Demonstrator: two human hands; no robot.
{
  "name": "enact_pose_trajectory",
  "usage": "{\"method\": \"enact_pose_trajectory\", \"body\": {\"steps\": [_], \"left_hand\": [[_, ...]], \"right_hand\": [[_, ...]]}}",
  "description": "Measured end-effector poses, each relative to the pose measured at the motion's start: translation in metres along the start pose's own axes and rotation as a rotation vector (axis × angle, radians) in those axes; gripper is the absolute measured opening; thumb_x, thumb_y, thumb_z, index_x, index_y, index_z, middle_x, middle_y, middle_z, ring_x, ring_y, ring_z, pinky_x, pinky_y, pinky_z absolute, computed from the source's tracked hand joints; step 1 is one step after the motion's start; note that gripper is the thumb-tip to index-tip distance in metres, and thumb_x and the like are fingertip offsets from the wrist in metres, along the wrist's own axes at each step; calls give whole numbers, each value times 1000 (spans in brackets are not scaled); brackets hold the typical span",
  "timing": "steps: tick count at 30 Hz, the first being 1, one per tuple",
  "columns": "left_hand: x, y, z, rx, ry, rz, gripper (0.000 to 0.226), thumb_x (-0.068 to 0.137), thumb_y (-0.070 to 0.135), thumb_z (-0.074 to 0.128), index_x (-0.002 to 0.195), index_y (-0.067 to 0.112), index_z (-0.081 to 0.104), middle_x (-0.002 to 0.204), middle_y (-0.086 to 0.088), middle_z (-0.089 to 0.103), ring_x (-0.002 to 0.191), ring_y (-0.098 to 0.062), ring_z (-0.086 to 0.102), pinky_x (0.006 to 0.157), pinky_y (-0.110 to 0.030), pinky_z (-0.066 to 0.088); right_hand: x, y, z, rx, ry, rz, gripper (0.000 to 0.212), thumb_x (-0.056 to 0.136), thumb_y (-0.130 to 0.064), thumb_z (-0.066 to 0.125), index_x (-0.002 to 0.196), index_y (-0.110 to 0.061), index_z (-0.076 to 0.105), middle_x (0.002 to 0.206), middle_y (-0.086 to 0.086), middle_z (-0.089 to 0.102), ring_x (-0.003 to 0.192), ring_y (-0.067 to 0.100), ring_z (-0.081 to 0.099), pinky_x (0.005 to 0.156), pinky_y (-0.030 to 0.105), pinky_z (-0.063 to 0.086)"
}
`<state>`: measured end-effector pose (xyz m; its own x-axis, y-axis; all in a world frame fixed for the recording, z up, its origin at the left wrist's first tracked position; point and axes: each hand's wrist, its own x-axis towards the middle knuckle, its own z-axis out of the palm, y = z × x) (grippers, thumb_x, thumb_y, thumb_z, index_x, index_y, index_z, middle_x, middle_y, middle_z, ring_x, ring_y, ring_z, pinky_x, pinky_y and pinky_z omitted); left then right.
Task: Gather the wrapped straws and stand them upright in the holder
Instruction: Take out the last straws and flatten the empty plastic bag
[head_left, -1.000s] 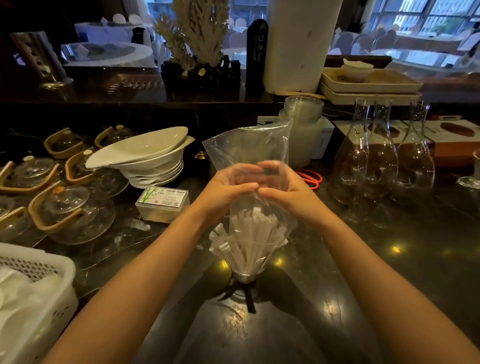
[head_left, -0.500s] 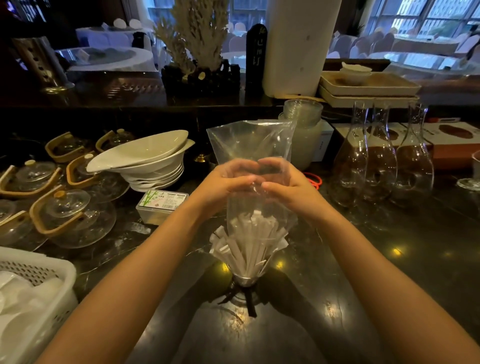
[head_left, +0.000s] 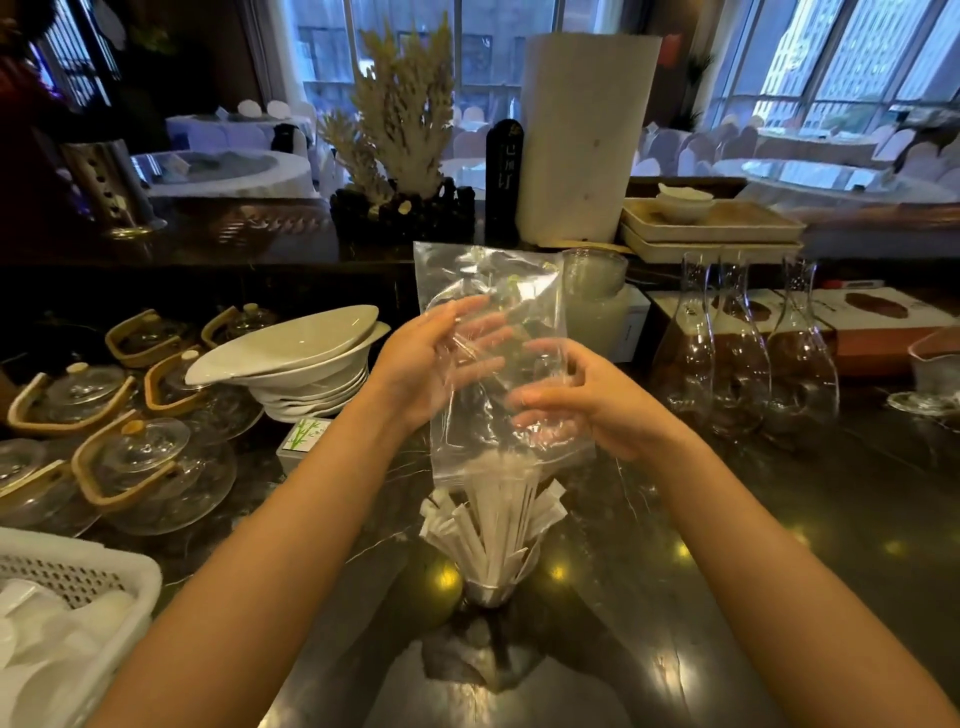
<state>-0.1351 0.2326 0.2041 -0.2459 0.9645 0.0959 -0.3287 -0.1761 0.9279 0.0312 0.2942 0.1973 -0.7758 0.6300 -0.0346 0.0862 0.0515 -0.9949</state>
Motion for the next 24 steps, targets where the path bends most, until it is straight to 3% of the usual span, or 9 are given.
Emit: {"method": "enact_pose_trajectory", "body": {"steps": [4,9,12,15,18,21,24], "left_hand": [[-6,-2,-5,-240,-14,-42,30,97,23,27,107,15,55,106,-8,64,93,-16,67,76,-32,57],[-17,-8,-8,-431,3,-5,32,97,24,25,106,19,55,103,-8,67,89,-18,70,77,-33,57],[-24,-12,-12,-485,-11,-18,29,93,20,31,106,17,57,95,-8,74,90,-21,70,78,-36,57],[-30,-6,-21,-382,-38,-45,35,77,28,46,107,13,57,91,-7,75,91,-20,70,79,-37,56],[-31,-1,-28,-68,45,-62,20,84,24,48,97,14,60,92,-4,71,80,-13,71,71,-28,59],[-31,-1,-28,170,141,-25,16,90,19,46,84,16,61,89,-3,65,73,-9,67,61,-21,56],[-36,-2,-28,170,189,6,20,91,18,45,80,16,62,79,0,68,67,-7,67,55,-16,55]], "right_hand": [[-10,7,2,33,6,55,52,75,-3,66,120,-19,45,88,10,71,74,18,70,65,32,60],[-25,14,4,121,54,61,21,81,-3,58,100,-13,57,82,7,67,66,16,68,62,34,59],[-32,16,5,85,149,39,14,78,1,62,83,-12,62,70,4,67,59,13,68,59,32,58],[-42,16,0,-66,232,25,15,75,2,65,73,-13,62,55,-3,67,52,8,65,46,19,51],[-52,16,-5,-199,278,25,15,75,-1,67,68,-14,62,46,-6,65,44,1,60,42,12,44],[-61,15,-9,-219,322,5,15,77,-7,67,66,-15,62,51,-5,64,45,2,57,43,13,44],[-69,12,-11,-173,396,-36,15,81,-9,62,67,-14,59,63,1,61,52,7,57,49,16,48]]}}
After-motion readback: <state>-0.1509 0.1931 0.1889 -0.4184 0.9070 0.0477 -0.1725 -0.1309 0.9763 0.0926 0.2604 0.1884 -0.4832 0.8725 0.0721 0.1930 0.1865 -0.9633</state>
